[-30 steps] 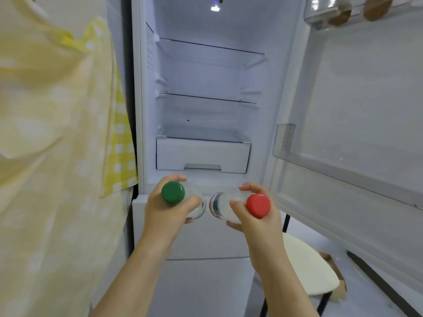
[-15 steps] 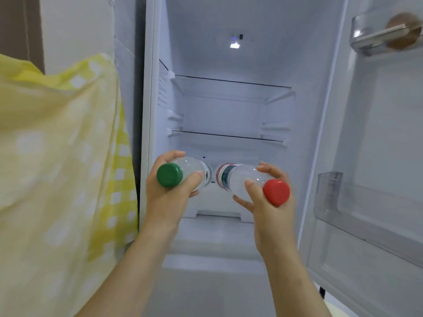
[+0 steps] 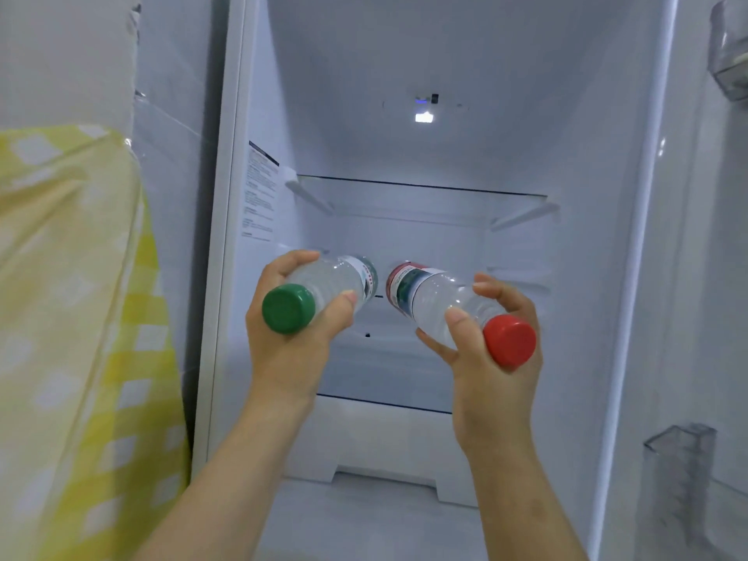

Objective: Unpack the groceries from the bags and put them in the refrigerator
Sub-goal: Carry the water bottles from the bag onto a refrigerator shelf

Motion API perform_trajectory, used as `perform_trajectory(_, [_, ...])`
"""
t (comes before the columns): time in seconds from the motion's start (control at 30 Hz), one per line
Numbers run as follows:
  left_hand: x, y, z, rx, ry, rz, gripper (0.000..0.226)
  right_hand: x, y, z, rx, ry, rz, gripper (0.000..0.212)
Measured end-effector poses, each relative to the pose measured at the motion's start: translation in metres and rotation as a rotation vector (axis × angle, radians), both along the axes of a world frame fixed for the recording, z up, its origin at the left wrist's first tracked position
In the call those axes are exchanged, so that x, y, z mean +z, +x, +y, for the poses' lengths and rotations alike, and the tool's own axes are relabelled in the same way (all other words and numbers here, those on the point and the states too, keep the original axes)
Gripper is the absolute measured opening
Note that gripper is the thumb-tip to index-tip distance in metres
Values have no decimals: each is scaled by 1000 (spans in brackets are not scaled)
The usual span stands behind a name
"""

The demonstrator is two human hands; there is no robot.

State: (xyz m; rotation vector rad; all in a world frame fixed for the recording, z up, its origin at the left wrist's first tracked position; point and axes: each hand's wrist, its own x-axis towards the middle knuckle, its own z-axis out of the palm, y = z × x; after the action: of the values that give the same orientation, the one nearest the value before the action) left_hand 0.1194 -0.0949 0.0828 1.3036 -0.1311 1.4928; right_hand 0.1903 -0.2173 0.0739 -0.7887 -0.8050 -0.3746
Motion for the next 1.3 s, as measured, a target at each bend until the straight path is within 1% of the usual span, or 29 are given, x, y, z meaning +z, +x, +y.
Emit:
perform_trajectory(0.07, [7,6,4,13,17,-22,43,5,6,5,7,25,-22,25])
perform_trajectory(0.17, [16,12,11,33,53,-39,45,13,15,11,41,52,-64,24])
perform_trajectory(0.33, [32,19,27,6,66,-108,45,27,22,25,1,83,-134,26])
perform_trajectory(0.5, [59,27,42,-15,93,-182,43,56,25,40,38,129,-209,27])
perform_trajectory(0.67, [92,32,55,-11,182,-263,42,86,28,54,-1,171,-313,28])
perform_trajectory(0.8, [116,40,68,-21,210,-278,42,111,36,67,-30,174,-374,27])
perform_trajectory(0.9, [136,45,77,-47,190,-234,42,128,40,77,-57,129,-390,29])
perform_trajectory(0.97, [153,48,82,-53,214,-174,39,140,42,84,-75,82,-386,28])
perform_trajectory(1.07, [173,57,95,1,268,-70,38,157,47,96,-91,18,-353,25])
perform_trajectory(1.17, [185,72,112,64,297,17,36,172,54,109,-112,-55,-333,27])
perform_trajectory(1.3, [197,87,126,81,274,92,30,187,65,123,-101,-130,-287,31])
